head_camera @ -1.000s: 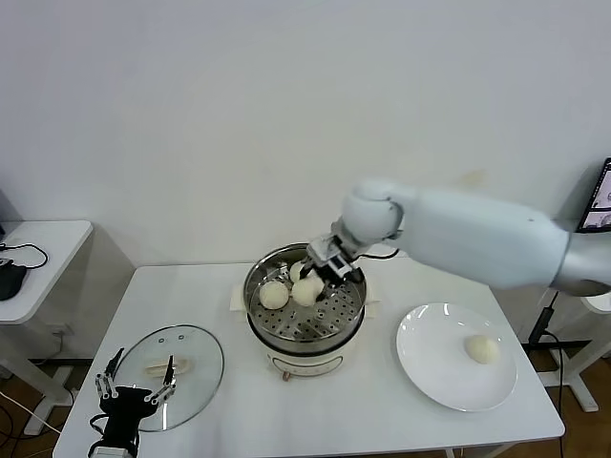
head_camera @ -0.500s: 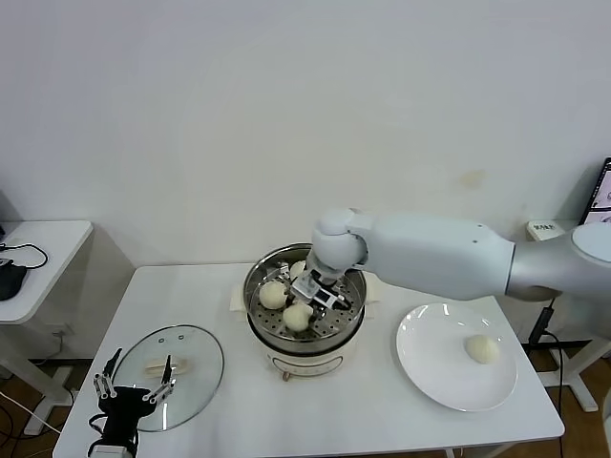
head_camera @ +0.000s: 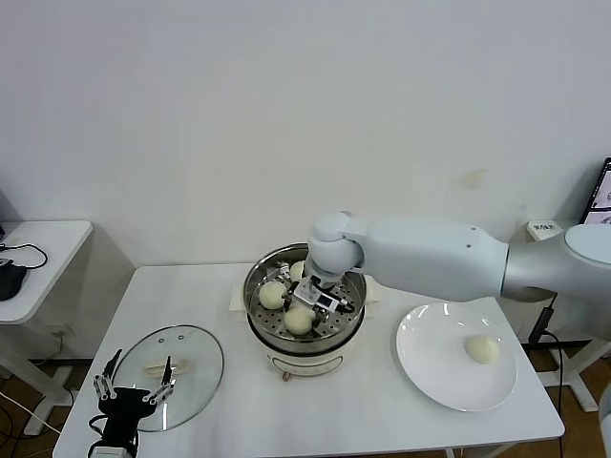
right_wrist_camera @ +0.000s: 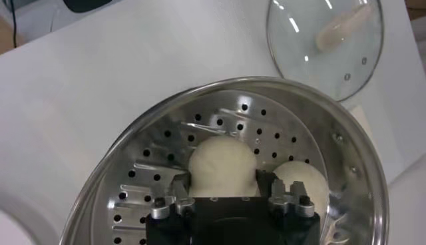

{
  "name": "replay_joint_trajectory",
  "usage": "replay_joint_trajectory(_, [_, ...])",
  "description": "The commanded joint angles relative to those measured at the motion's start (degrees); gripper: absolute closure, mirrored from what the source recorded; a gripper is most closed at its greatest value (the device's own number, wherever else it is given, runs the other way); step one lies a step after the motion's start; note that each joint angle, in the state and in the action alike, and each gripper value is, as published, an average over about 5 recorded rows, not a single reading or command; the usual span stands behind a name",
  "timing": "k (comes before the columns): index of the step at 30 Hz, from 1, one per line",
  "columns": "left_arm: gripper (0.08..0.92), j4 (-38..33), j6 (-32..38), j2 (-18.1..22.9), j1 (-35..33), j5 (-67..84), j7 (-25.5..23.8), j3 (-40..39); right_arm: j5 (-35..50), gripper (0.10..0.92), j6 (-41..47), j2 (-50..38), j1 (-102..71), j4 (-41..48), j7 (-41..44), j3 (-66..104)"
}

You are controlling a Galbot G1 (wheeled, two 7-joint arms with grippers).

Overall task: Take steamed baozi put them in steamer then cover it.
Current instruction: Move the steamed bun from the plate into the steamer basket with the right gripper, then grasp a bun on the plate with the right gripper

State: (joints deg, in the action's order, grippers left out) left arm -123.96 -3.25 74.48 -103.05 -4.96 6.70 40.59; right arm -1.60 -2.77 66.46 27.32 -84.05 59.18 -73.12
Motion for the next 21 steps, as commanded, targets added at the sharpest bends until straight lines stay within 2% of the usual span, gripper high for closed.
replay_joint_trajectory(1, [0.177, -0.3, 0.0, -0.3, 0.0, 0.0, -0.1, 0.2, 1.1, 0.234, -0.5, -1.4, 1.5, -1.6, 0.0, 0.5])
replay_joint_trajectory(8, [0.177, -0.6, -0.2, -1.6, 0.3, 0.5, -0.2, 1.1, 3.9, 0.203, 2.6, -9.5, 6.1, -5.6, 1.1, 3.2])
replay_joint_trajectory(21, [0.177, -0.5, -0.5, -3.7, 1.8, 0.7, -0.5, -0.2, 7.0, 0.202, 21.8, -34.6, 7.0, -15.7, 3.7, 8.5])
